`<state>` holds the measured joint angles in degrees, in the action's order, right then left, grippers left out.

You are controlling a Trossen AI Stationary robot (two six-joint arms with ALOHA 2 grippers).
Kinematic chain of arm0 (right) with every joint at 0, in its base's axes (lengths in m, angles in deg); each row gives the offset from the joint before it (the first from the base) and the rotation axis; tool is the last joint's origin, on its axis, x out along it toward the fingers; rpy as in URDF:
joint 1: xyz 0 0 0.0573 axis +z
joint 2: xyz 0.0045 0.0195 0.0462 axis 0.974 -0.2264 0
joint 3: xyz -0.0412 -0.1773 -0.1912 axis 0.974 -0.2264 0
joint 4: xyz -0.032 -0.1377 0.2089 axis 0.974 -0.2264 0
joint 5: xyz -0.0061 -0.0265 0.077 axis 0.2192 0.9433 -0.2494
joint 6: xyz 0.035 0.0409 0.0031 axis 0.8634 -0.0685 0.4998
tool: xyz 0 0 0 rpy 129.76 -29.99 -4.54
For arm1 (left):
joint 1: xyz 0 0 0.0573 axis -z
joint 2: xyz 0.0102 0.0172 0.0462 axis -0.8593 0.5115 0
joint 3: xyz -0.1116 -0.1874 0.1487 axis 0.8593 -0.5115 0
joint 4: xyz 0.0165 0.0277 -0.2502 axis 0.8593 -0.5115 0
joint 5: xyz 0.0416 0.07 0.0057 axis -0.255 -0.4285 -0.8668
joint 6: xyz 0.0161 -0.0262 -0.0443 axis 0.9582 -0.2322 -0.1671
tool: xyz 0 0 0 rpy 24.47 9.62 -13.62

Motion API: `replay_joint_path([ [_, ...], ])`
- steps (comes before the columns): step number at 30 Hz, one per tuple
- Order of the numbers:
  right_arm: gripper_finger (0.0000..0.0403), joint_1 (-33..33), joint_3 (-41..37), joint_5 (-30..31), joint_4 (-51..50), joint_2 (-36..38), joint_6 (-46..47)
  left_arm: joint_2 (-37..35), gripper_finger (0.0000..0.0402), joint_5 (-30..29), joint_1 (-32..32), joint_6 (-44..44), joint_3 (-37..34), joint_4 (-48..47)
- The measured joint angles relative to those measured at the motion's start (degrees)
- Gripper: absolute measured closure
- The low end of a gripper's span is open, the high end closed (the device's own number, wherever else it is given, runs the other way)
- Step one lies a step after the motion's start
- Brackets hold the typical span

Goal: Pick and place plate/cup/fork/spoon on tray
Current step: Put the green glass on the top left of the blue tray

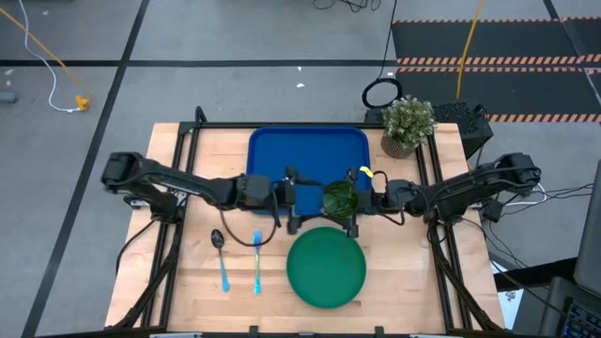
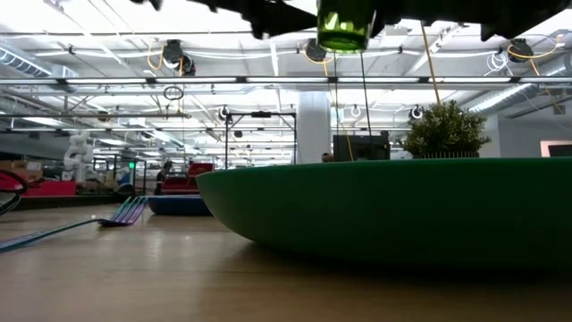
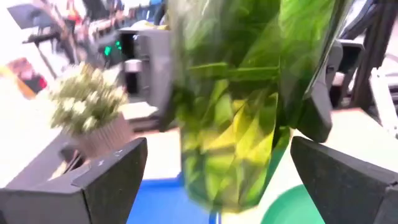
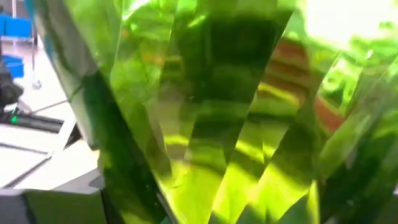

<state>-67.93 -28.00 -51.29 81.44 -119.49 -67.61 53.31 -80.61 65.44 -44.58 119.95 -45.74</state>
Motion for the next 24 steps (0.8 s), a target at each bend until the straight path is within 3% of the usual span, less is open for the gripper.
replay_joint_path([
  [8,0.0067,-2.3,0.0,-0.2,-11.0,2.5,6.8,-8.9,0.0005,-9.0,3.8,-4.0,0.0,-15.3],
  [13,0.0067,-4.6,0.0,-0.7,-18.1,2.6,13.1,-12.3,0.0005,-16.7,8.0,-1.6,0.0,-15.4],
  [16,0.0067,-6.0,0.0,-4.7,-21.4,2.6,16.4,-12.9,0.0005,-20.0,9.2,1.2,1.0,-16.3],
  [21,0.0067,-8.5,0.0,-13.4,-23.7,2.6,22.4,-10.8,0.0005,-19.8,8.2,1.8,8.5,-25.7],
  [24,0.0067,-9.4,0.0,-18.7,-23.8,2.6,23.9,-7.4,0.0005,-16.2,6.9,2.8,13.5,-32.9],
])
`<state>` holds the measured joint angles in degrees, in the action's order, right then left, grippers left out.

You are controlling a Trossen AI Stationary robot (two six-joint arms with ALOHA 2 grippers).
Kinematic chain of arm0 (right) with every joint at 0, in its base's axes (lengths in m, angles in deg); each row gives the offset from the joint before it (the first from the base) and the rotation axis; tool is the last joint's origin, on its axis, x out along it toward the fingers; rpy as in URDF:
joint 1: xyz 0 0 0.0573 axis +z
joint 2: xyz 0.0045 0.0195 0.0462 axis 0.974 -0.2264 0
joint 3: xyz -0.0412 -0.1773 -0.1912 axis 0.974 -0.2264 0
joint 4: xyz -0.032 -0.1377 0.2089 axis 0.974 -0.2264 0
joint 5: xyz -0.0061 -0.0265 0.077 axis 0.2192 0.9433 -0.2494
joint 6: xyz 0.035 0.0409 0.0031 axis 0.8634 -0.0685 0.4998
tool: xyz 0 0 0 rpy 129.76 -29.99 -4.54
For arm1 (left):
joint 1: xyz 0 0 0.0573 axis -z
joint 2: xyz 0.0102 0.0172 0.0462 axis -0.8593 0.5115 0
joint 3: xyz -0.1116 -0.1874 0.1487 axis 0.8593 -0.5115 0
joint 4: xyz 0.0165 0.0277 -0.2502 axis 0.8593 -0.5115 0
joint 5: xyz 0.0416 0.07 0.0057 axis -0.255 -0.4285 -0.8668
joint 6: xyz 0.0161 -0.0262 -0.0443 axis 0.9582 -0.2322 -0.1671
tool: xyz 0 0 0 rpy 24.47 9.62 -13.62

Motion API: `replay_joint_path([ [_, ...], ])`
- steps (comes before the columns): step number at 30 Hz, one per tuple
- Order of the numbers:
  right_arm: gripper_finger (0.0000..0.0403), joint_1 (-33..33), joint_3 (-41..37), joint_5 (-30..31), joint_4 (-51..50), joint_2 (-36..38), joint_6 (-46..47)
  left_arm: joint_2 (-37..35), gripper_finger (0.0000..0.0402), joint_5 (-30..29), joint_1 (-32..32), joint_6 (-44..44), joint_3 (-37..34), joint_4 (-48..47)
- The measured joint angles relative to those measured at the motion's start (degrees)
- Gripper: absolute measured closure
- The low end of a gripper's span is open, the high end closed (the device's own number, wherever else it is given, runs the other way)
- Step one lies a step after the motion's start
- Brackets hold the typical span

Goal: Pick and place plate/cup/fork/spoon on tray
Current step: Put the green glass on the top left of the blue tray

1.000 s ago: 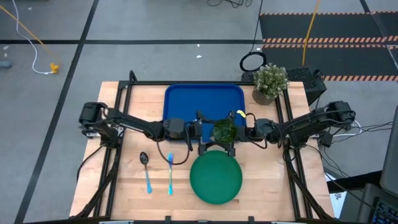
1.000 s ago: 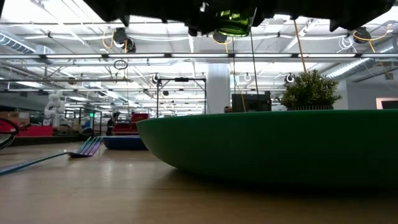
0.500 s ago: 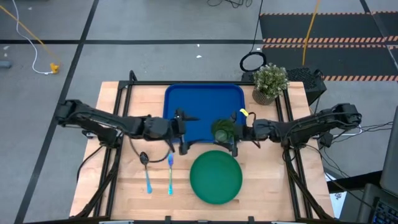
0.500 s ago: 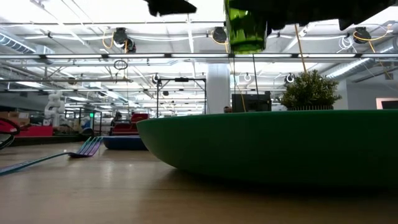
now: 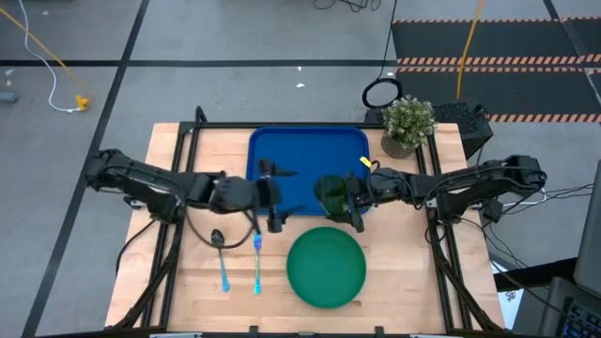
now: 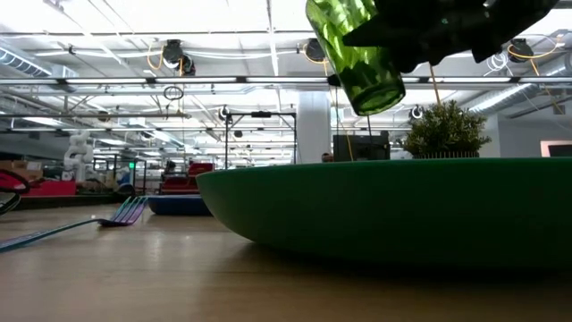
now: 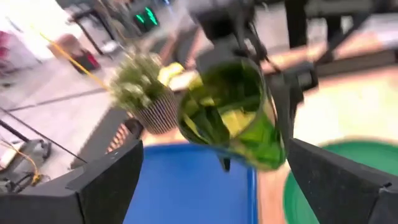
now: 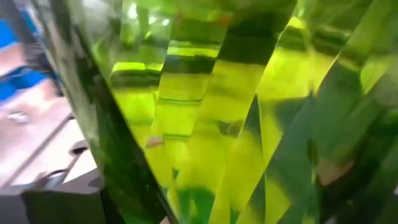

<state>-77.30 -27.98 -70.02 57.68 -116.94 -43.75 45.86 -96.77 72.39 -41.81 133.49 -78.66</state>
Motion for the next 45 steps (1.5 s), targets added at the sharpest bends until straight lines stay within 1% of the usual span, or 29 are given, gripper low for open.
replay_joint_path([
  [4,0.0067,0.0,0.0,-5.1,-0.1,0.0,0.6,5.4,0.0005,9.7,-0.7,3.5,6.6,-4.2],
  [6,0.0067,0.0,0.0,-6.6,-0.1,0.0,0.6,8.5,0.0005,12.3,-0.7,6.4,9.4,-5.3],
  [10,0.0067,-0.1,0.0,-10.3,-0.3,0.0,1.6,13.5,0.0005,13.7,-0.9,10.2,14.6,-9.4],
  [13,0.0067,0.0,0.1,-12.0,-1.0,0.0,1.5,16.1,0.0005,15.5,-1.6,11.2,18.0,-11.7],
  [17,0.0067,0.0,0.1,-12.2,-2.1,0.0,1.5,17.9,0.0005,18.8,-2.5,11.3,19.5,-13.5],
  [20,0.0066,0.0,0.1,-13.0,-2.6,0.0,1.6,18.0,0.0021,18.9,-2.7,11.9,19.8,-14.4],
  [23,0.0066,0.1,0.1,-13.1,-2.7,0.0,1.6,17.9,0.0059,19.0,-2.6,12.7,19.8,-16.0],
  [29,0.0066,0.1,0.1,-13.1,-2.6,0.0,1.6,17.9,0.0167,19.0,-2.6,14.9,19.8,-16.3],
  [32,0.0066,0.1,0.1,-13.1,-2.5,0.0,1.6,17.9,0.0214,19.0,-2.6,16.2,19.8,-16.3],
  [42,0.0066,0.1,0.1,-13.1,-1.6,0.0,2.4,17.9,0.0333,19.0,-2.6,18.0,19.8,-14.4],
  [45,0.0053,0.3,0.1,-13.1,-0.3,0.0,2.8,17.9,0.0367,19.5,-2.5,18.6,19.8,-14.7],
])
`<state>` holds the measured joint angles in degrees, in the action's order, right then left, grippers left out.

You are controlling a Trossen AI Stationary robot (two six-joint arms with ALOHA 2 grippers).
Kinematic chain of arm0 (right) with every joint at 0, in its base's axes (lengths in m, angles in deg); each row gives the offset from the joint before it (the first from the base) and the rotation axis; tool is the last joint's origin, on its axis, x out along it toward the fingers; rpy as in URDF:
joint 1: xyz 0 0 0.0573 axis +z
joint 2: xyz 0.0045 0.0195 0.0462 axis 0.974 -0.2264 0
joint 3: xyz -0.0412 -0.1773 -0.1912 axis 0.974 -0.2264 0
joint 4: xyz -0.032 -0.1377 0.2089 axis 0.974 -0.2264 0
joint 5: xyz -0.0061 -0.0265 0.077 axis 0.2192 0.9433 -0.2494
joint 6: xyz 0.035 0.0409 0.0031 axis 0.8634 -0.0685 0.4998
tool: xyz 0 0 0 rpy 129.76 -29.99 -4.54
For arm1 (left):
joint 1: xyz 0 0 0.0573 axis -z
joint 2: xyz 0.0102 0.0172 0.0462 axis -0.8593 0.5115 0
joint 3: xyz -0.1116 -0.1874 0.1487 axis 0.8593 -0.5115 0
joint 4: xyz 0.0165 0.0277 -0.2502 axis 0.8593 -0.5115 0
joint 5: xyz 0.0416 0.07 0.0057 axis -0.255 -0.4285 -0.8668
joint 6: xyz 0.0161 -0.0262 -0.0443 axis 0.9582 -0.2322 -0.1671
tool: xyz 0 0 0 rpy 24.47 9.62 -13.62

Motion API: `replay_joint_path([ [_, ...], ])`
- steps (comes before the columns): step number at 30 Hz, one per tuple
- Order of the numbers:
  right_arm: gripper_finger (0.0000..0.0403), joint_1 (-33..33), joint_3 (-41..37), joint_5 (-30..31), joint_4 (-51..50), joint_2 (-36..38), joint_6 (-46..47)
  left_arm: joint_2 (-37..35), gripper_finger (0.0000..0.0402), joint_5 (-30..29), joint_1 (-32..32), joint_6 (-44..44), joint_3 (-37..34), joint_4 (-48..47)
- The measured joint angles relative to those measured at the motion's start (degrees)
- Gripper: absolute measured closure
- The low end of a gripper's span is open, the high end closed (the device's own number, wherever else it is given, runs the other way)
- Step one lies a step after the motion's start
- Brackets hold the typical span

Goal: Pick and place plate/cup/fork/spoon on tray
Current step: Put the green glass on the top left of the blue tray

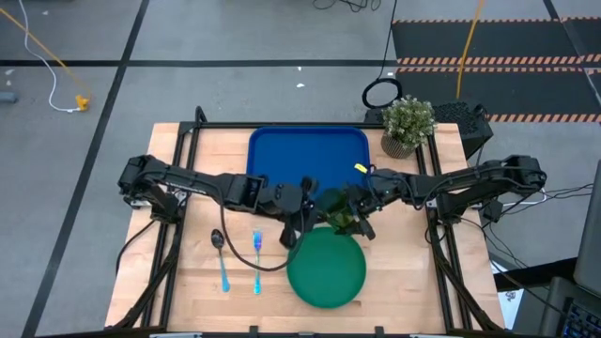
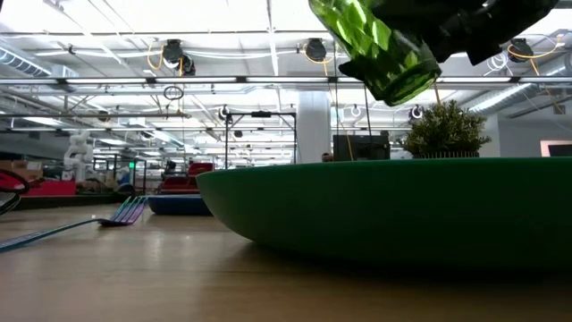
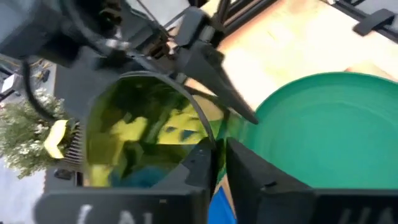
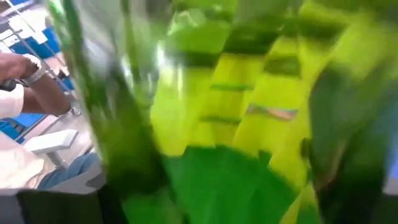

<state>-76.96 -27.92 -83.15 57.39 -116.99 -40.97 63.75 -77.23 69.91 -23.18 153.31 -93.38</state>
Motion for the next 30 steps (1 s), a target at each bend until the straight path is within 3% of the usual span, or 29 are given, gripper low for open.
replay_joint_path([
  [5,0.0009,0.9,0.0,0.7,2.2,0.0,-0.1,0.0,0.0391,0.9,0.1,-0.6,-0.1,-0.6],
  [17,0.0003,0.8,0.0,4.0,2.1,0.5,-0.1,0.0,0.0394,-0.6,0.3,-3.9,0.0,-4.1],
  [30,0.0003,0.8,0.1,3.3,-6.2,1.7,-5.0,-4.3,0.0394,-3.3,1.5,-4.4,-0.1,-5.0],
])
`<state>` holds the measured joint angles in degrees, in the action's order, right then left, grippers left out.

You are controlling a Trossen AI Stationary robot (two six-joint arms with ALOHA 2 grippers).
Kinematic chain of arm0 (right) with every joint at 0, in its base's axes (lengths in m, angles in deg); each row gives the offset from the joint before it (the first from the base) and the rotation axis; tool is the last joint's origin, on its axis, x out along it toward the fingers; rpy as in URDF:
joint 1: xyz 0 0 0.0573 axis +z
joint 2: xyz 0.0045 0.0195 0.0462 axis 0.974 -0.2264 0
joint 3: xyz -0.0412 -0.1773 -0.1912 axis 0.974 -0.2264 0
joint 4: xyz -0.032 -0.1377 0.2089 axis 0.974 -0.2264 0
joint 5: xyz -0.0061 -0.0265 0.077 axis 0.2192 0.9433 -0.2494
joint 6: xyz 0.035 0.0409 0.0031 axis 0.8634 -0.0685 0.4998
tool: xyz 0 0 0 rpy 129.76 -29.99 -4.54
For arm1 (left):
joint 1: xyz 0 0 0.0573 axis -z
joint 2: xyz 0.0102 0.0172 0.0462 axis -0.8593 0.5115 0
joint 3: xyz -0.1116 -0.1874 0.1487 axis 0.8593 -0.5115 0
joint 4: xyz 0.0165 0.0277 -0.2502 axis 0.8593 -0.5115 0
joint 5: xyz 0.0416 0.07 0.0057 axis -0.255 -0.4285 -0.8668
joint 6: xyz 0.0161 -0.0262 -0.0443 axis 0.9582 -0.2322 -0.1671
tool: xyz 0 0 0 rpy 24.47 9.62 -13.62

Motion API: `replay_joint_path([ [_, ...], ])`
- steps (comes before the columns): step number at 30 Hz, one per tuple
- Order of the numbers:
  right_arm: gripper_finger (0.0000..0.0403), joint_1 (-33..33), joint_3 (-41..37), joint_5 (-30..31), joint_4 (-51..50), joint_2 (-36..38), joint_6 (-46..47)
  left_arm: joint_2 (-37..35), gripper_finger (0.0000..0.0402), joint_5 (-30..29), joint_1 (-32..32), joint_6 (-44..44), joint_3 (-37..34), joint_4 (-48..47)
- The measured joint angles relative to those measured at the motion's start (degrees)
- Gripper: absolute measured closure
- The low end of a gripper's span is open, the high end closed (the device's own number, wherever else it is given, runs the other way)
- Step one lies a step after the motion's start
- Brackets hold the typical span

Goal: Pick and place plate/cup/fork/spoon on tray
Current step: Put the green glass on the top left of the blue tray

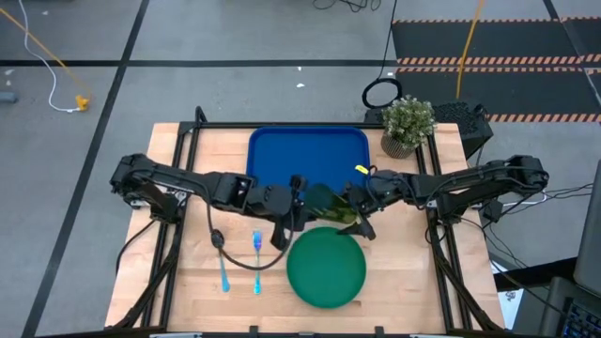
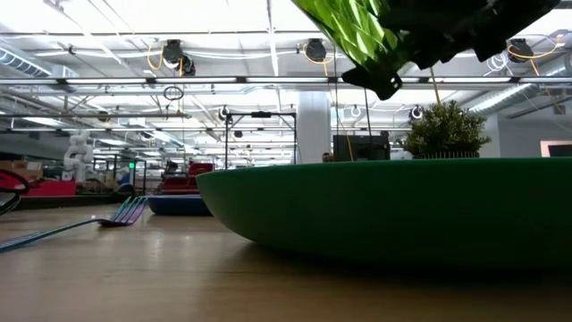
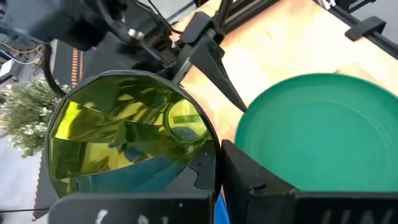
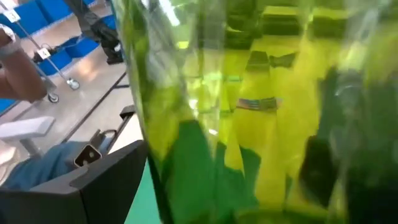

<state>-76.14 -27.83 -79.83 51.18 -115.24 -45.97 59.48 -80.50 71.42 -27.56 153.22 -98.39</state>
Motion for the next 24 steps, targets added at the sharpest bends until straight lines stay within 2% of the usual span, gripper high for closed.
replay_joint_path([
  [3,0.0003,0.0,0.0,0.3,-1.6,0.0,-1.2,-1.9,0.0394,-0.1,0.0,0.1,0.0,-0.7],
  [15,0.0003,0.0,-0.1,8.5,-9.9,0.0,-5.3,-8.5,0.0394,-1.8,0.0,0.3,0.1,-7.7],
  [24,0.0003,0.0,-0.1,19.0,-11.3,0.2,-11.6,-12.0,0.0394,-10.8,-2.1,-1.7,0.0,-15.2],
])
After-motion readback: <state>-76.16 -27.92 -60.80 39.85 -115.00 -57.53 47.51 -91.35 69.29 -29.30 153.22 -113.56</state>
